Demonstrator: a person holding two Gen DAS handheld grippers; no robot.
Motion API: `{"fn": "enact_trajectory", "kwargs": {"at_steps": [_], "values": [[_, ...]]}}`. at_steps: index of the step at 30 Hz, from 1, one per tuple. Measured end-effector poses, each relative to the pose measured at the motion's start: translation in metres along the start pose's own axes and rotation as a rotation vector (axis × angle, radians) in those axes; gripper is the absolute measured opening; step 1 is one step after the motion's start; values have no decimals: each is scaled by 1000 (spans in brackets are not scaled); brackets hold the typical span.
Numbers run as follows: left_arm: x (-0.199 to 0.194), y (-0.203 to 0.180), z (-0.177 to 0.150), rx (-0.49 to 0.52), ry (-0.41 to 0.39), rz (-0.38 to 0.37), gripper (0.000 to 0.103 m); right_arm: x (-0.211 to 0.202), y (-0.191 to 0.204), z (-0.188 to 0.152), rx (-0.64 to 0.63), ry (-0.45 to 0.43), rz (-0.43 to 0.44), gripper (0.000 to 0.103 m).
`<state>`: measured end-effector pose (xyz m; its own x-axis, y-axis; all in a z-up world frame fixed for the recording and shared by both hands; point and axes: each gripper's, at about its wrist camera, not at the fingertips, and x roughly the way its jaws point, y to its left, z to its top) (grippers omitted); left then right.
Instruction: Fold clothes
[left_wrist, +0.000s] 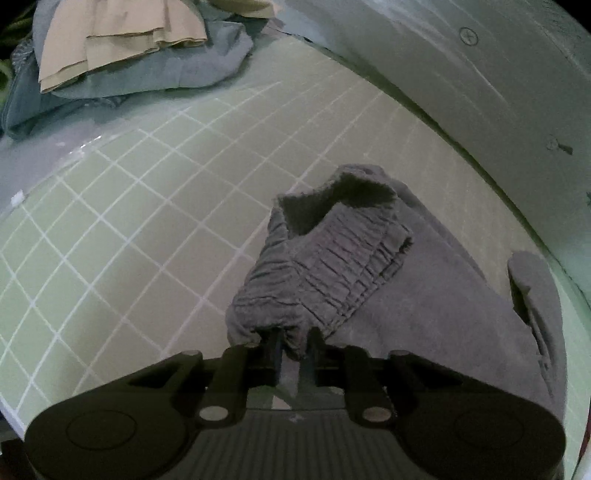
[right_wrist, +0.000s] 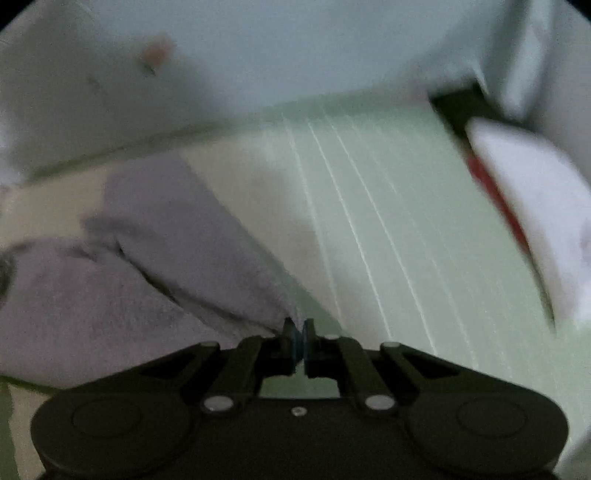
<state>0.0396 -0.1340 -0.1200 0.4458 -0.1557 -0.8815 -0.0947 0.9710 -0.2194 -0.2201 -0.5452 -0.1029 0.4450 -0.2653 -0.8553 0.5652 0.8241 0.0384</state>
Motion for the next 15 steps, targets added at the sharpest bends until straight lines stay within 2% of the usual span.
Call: {"fn": "enact_trajectory", "kwargs": {"at_steps": [2, 4, 5, 6, 8, 11, 15], "values": [[-5, -6, 5, 20, -24, 1, 23, 4, 2, -1, 13, 11, 7, 10], [-10, -11, 9, 39, -49, 3, 31, 1, 13, 9, -34, -56, -2, 34], [-12, -14, 12, 49, -61, 3, 34, 0, 20, 16, -61, -97, -11, 52], [-14, -17, 14, 59, -73, 4, 37, 1, 27, 25, -86, -129, -10, 58], [-19, -22, 19, 79, -98, 5, 38, 11, 35, 43, -95, -143, 25, 58], [-12, -44, 29, 131, -113, -32, 38, 27, 49, 67, -95, -147, 96, 59], [16, -74, 40, 193, -66, -55, 38, 53, 80, 94, -141, -142, 162, 59]]}}
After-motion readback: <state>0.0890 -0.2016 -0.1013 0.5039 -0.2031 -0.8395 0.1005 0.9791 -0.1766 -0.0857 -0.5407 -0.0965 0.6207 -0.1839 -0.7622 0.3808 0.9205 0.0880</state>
